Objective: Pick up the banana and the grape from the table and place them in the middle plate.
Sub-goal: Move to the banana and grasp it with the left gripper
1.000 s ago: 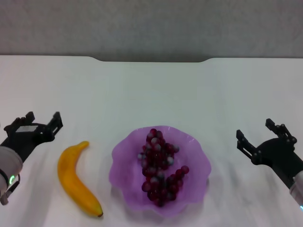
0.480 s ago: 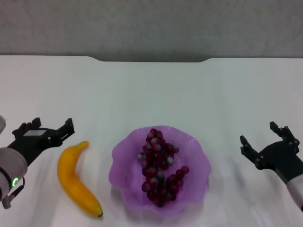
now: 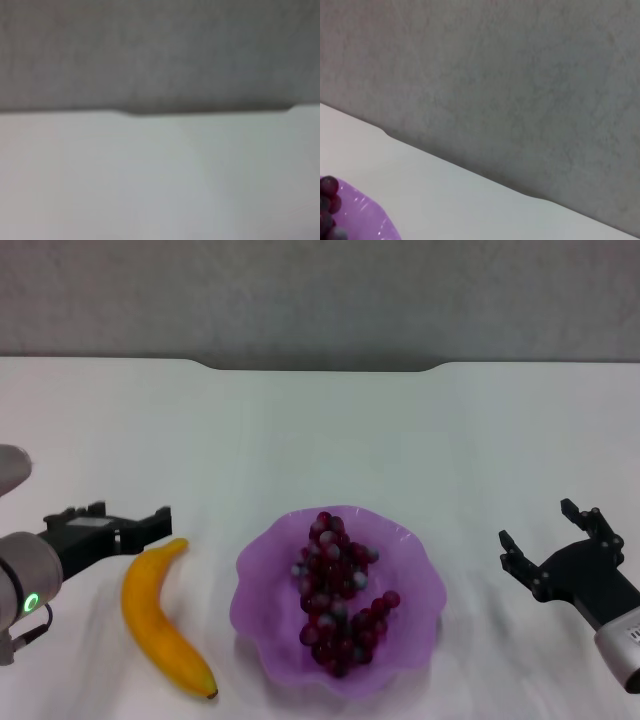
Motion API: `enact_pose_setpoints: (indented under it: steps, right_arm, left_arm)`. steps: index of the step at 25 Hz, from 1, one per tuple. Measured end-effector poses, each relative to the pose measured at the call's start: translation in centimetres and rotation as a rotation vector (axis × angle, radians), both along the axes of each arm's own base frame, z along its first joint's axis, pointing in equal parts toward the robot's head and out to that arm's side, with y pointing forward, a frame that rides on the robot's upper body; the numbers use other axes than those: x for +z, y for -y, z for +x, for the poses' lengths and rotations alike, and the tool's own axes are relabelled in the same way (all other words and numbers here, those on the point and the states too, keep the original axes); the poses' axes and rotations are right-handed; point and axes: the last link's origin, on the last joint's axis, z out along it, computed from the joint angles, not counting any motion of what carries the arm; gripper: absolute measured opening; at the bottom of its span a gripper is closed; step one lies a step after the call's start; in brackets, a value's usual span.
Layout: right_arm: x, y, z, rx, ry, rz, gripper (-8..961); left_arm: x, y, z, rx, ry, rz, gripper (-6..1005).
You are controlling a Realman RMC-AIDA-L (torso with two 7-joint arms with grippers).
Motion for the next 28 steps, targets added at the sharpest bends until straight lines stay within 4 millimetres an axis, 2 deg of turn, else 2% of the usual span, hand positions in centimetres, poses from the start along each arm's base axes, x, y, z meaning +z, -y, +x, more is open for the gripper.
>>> enact_pose_setpoints:
  steps: [5,10,18,28]
  right_arm:
    - [0.1,0.0,0.0,-0.003,-0.005,0.003,878]
    - [0.0,0.0,0.0,-0.007,-0.009,0.002,878]
    - [-0.1,0.0,0.3,-0.024,-0.006,-0.010,877]
    - [-0.1,-0.1,0.0,-0.014,-0.012,-0.006,876]
  left_arm:
    - [-0.7,-1.5,-1.5,0.137,-0.085,-0.082,893]
    - [-2.2,-2.5,-1.3,0.262,-0.170,-0.184,893]
    - [-3.3,-2.2,-0.6,0.276,-0.138,-0.197,892]
    - [-3.9,-1.9,-1.9,0.313,-0.109,-0.177,891]
